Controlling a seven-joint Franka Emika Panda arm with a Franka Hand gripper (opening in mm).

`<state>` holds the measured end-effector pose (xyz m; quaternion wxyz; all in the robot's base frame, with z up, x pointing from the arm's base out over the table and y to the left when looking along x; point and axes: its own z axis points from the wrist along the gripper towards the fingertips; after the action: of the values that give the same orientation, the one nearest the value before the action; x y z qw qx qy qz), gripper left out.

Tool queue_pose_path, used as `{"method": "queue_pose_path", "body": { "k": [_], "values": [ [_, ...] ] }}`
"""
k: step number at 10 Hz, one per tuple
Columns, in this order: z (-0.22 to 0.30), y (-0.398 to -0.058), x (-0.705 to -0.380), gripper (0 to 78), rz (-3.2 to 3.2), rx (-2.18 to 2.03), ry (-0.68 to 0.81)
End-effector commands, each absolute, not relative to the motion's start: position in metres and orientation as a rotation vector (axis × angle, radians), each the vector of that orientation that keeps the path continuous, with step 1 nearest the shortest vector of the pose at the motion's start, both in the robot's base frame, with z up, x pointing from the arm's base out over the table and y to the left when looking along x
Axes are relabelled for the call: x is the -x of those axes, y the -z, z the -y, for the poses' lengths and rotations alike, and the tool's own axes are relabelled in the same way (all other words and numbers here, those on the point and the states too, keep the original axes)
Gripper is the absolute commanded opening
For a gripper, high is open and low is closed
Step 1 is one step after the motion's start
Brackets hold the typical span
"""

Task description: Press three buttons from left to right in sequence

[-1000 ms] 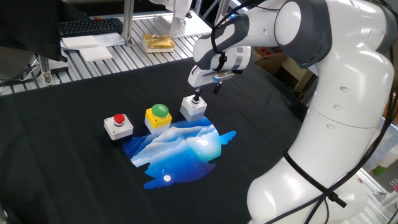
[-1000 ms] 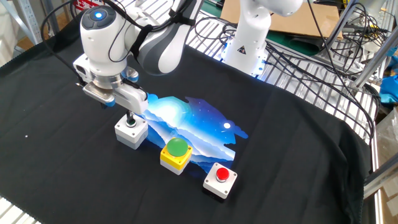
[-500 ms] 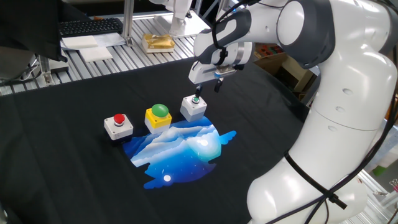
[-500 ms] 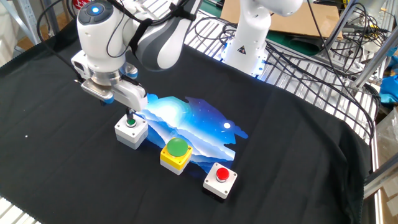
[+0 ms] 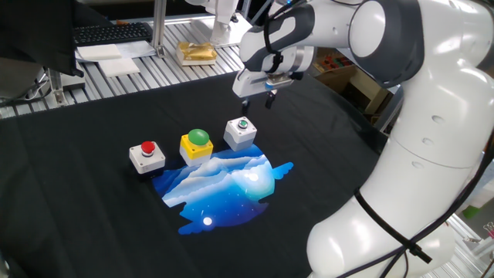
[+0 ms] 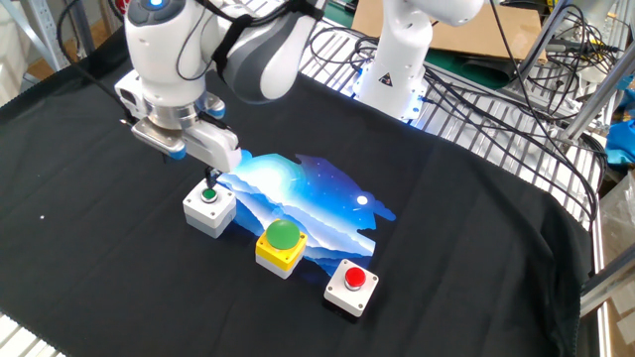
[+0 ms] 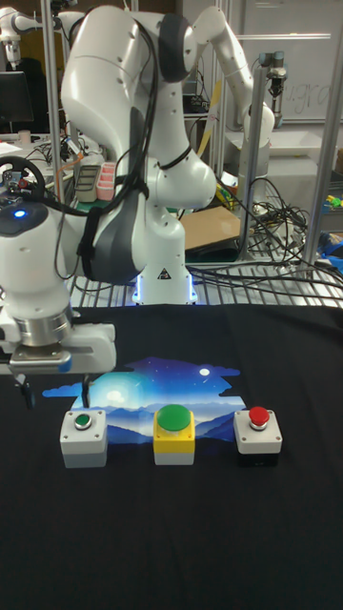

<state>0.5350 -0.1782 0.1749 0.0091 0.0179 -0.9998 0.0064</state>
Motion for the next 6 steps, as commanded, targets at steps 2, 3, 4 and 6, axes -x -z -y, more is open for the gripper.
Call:
{"method": "queue_pose_path", "body": {
  "k": [2,3,4,6],
  "values": [
    [0.134,-0.190,-0.526,77.6,3.143,-0.112,-0.014],
    [0.125,-0.193,-0.525,77.6,3.137,-0.135,-0.014],
    [0.116,-0.197,-0.524,77.6,3.130,-0.162,-0.013],
    [0.097,-0.205,-0.521,77.6,3.124,-0.148,-0.021]
  ]
}}
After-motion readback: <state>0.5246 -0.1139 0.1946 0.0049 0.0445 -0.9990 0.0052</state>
